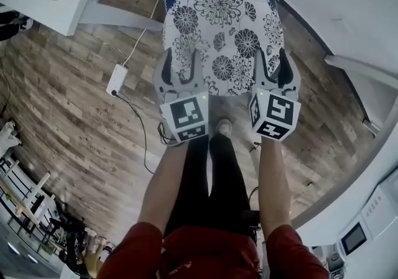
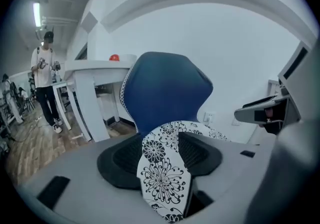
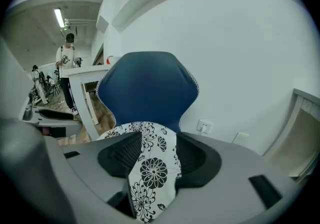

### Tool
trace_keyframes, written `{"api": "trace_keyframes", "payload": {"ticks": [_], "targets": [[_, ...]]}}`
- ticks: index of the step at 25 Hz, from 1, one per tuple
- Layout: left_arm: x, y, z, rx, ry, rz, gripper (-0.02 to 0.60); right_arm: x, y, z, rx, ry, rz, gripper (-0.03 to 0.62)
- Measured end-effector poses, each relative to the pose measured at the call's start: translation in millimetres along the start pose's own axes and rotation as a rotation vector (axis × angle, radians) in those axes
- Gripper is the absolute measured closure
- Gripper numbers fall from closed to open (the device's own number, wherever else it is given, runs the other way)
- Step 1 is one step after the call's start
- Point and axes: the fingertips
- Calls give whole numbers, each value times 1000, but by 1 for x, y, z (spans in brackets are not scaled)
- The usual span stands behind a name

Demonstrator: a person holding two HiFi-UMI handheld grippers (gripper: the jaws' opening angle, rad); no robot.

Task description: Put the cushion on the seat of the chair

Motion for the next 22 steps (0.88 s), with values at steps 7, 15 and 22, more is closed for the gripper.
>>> {"api": "trace_keyframes", "payload": {"ticks": [7,15,22], "targets": [[65,-3,-85,1,-119,4,345,64,3,-84,-13,-130,-19,373],[166,-6,-186,-15,-286,-4,345,163,5,-181,-1,-302,-52,373],[280,-28,-267,-53,-457,17,346,270,10,-267,82,-485,-102,375]]}}
Point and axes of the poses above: the fingertips, and each gripper's own axes: x backward along the fingers, y to its left, z out of its underside, and after that the axes turned 3 degrees about y, right-handed
